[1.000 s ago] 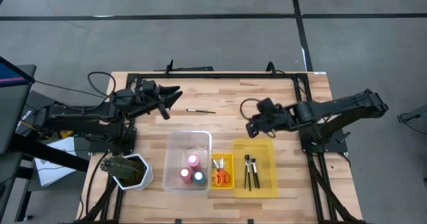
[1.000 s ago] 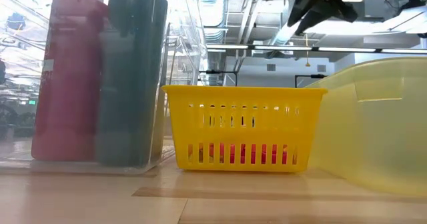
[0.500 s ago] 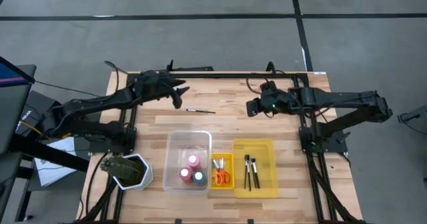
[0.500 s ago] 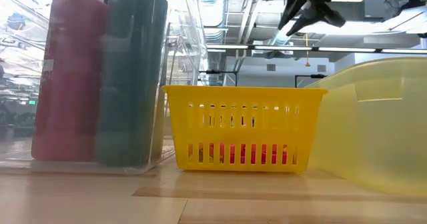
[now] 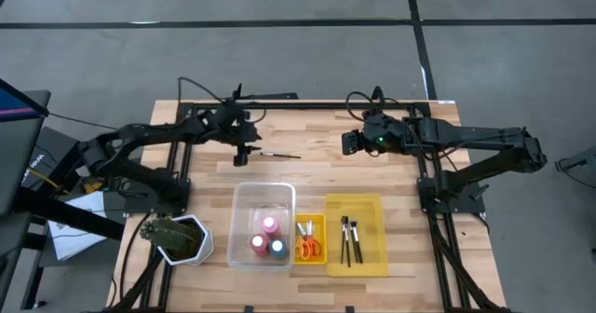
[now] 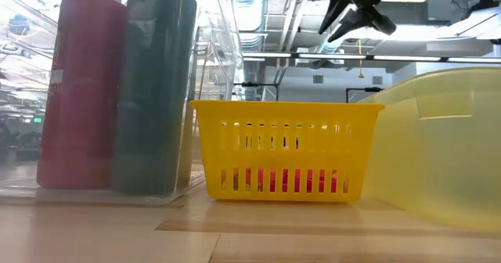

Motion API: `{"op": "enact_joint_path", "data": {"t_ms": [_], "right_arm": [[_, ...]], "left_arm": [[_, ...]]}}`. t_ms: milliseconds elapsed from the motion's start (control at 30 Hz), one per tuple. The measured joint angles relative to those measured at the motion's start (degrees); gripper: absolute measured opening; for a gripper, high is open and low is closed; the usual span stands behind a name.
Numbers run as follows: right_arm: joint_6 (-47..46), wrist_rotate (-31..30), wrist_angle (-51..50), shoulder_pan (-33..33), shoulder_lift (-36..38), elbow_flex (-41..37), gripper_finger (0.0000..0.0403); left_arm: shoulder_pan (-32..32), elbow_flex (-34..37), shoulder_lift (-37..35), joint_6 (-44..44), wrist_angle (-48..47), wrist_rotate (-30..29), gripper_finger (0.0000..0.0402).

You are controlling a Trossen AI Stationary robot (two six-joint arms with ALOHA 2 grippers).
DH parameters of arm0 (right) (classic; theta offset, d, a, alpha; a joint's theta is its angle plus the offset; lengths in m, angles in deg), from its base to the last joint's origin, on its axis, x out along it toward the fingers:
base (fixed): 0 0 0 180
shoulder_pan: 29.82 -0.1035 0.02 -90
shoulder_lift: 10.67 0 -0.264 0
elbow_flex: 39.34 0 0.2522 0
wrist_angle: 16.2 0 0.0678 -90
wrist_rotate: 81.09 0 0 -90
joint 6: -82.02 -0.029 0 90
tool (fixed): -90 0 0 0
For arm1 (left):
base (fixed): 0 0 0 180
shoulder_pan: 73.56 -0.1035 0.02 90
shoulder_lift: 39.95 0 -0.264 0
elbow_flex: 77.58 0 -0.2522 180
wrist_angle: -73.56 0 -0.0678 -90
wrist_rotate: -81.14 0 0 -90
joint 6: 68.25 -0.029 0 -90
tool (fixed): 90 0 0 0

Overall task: Pick & Place Paint Supplies
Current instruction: Put the black paint brush into the right yellow bin

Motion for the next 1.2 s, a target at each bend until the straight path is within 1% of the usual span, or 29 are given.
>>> {"op": "enact_joint_path", "data": {"t_ms": [167,400,567,667,767,867,1200], "right_arm": [[2.7,0.3,0.0,2.0,0.0,0.0,0.0108],[7.1,5.9,-0.1,4.6,0.0,0.0,0.0108],[9.2,7.1,-0.3,4.8,0.0,0.0,0.0108],[10.1,8.9,-0.4,5.1,0.0,0.0,0.0108],[10.2,9.2,-0.5,5.2,0.0,0.0,0.0108],[10.2,9.2,-0.5,5.2,0.0,0.0,0.0108],[10.1,9.2,-0.7,5.2,0.0,0.0,0.0108]], "left_arm": [[0.2,-0.1,6.1,-5.9,0.0,0.4,0.0149],[0.0,-2.9,12.4,-6.1,0.0,-0.2,0.0143],[0.0,-4.5,15.2,-6.1,-0.1,-0.2,0.0143],[0.0,-4.6,16.3,-6.6,-2.2,-0.2,0.0143],[0.0,-4.7,17.4,-7.9,-4.2,-0.9,0.0143],[0.0,-4.7,18.1,-8.2,-4.0,-1.8,0.0143],[0.0,-4.7,18.2,-8.7,-3.9,-1.8,0.0143]]}}
